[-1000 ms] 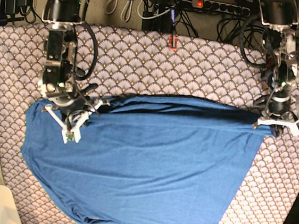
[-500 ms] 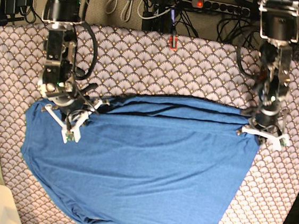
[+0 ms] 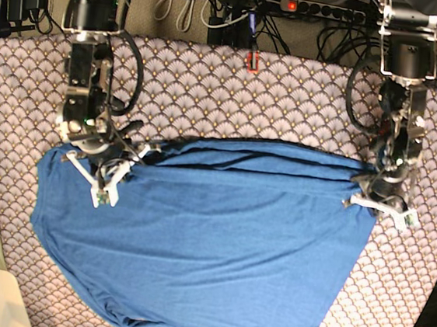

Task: Fold the T-shirt properly
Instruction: 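Adjust the left gripper's hold on the shirt corner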

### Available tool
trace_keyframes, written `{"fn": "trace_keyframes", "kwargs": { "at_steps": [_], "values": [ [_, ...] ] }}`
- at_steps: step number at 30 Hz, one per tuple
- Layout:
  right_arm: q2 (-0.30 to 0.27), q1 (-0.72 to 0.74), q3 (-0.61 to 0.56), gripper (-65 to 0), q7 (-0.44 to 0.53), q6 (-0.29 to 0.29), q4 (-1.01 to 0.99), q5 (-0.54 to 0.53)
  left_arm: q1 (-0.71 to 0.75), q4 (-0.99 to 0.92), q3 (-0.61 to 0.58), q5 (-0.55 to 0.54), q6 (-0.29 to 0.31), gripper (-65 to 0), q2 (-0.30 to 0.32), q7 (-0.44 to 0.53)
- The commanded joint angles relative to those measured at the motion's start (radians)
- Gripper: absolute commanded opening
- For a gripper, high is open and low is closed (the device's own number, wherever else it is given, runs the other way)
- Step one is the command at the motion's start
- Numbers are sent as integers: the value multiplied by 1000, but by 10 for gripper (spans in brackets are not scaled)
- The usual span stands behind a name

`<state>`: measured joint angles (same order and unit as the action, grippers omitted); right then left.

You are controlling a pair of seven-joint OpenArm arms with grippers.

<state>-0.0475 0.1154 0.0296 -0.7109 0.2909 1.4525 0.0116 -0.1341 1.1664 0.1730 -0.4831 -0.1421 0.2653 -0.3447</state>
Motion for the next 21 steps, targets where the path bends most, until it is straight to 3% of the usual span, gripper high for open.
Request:
{"fn": "trace_keyframes", "kwargs": {
  "at_steps": [1, 5, 9, 12, 16, 21],
  "values": [
    [-2, 20, 0, -650, 21, 1, 17, -8, -22, 17, 3, 2, 3, -645, 12, 26],
    [-4, 20, 0, -650, 21, 1, 18, -8, -22, 17, 3, -6, 3, -629, 13, -3],
    [-4, 19, 0, -650, 20, 1, 18, -8, -60, 17, 4, -6, 3, -491, 13, -112],
    [-4, 19, 0, -650, 20, 1, 18, -8, -62, 37, 4, -6, 3, -421, 13, -127],
    [-4, 19, 0, -650, 20, 1, 18, -8, -58, 65, 24, -6, 2, -394, 15, -129],
    [-4, 19, 0, -650, 20, 1, 18, -8, -31, 114, 167, -7, 2, -389, 4, -138]
  ]
}}
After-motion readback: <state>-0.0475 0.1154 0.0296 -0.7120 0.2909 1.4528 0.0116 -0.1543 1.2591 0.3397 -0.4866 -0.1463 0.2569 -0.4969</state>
